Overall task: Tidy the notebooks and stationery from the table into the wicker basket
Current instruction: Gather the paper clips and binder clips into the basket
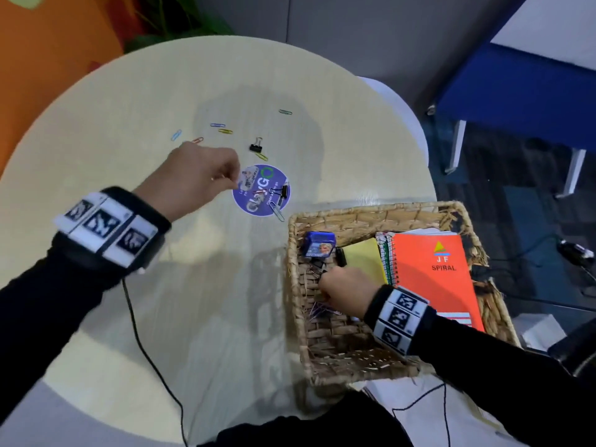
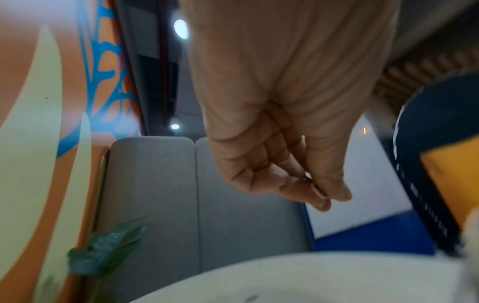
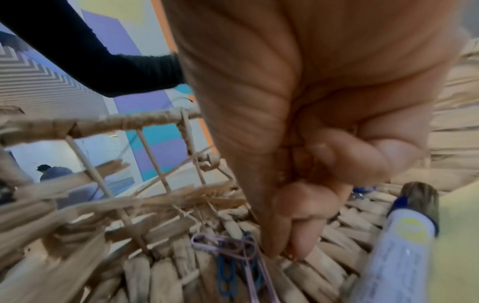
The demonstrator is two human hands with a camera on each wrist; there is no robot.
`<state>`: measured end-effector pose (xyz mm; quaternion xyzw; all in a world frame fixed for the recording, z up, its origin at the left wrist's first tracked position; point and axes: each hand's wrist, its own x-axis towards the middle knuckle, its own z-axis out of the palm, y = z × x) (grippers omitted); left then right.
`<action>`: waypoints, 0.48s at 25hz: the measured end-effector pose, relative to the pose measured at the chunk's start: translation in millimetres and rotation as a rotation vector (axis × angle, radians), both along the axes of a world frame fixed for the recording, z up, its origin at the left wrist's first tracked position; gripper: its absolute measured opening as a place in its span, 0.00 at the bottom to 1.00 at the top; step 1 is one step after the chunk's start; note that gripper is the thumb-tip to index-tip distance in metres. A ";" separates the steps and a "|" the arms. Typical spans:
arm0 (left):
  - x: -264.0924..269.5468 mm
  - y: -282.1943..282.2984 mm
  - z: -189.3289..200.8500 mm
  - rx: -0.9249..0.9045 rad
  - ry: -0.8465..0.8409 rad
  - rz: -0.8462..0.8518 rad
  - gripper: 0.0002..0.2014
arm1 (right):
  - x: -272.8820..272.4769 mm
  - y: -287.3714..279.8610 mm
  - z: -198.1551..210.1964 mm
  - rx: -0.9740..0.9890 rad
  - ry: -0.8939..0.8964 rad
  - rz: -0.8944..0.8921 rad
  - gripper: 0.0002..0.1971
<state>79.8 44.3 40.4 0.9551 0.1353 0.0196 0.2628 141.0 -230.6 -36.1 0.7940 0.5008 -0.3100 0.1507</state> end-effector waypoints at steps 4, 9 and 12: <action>-36.7 -75.2 27.8 -0.009 -0.181 -0.215 0.04 | 3.9 0.5 0.3 -0.025 0.016 0.018 0.09; -52.9 -156.0 -4.2 0.004 -0.091 -0.369 0.10 | 29.8 -45.1 61.4 0.296 0.064 -0.312 0.10; -48.5 -192.4 -27.6 0.186 0.275 -0.388 0.15 | 25.3 -90.1 102.8 0.514 0.063 -0.514 0.08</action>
